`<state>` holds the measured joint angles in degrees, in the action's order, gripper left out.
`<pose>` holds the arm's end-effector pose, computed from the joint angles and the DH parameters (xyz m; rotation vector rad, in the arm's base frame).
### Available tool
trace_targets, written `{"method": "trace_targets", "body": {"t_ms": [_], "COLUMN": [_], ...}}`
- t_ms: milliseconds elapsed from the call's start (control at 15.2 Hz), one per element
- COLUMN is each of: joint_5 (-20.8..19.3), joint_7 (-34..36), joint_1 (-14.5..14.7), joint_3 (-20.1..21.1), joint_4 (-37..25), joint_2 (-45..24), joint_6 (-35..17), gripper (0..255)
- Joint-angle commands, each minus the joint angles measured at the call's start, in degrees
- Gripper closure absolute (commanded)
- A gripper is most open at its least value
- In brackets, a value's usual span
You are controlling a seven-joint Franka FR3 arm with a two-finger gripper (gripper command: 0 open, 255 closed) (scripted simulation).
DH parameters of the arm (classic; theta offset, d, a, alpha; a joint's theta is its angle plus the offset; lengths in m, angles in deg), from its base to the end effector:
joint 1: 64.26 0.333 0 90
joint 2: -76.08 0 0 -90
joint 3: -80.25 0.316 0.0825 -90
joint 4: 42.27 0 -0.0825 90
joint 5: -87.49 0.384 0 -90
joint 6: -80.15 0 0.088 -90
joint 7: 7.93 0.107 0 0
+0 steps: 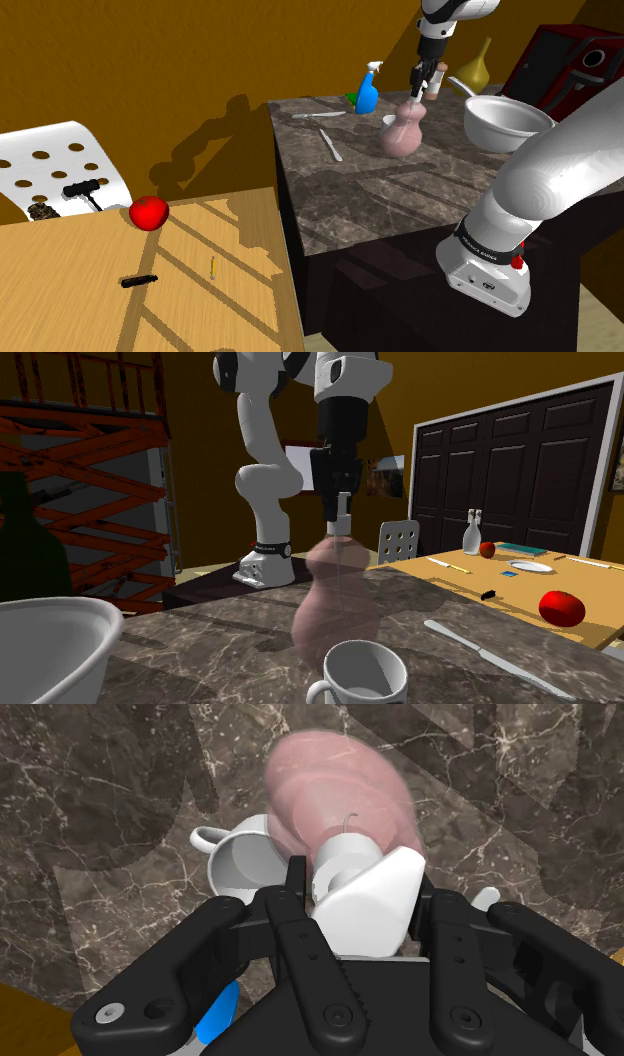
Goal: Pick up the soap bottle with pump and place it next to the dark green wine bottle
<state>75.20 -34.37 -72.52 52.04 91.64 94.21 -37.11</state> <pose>0.3571 -0.2871 0.4436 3.1048 -0.0849 -0.0371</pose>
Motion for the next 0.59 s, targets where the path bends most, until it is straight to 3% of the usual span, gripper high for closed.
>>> {"method": "trace_targets", "body": {"t_ms": [0, 528], "joint_5": [0.0, 0.0], "joint_7": [0.0, 0.1], "joint_1": [0.0, 0.1], "joint_3": [0.0, 0.8], "joint_4": [0.0, -3.4], "joint_2": [0.0, 1.5], "joint_6": [0.0, 4.9], "gripper": [255, 255]}}
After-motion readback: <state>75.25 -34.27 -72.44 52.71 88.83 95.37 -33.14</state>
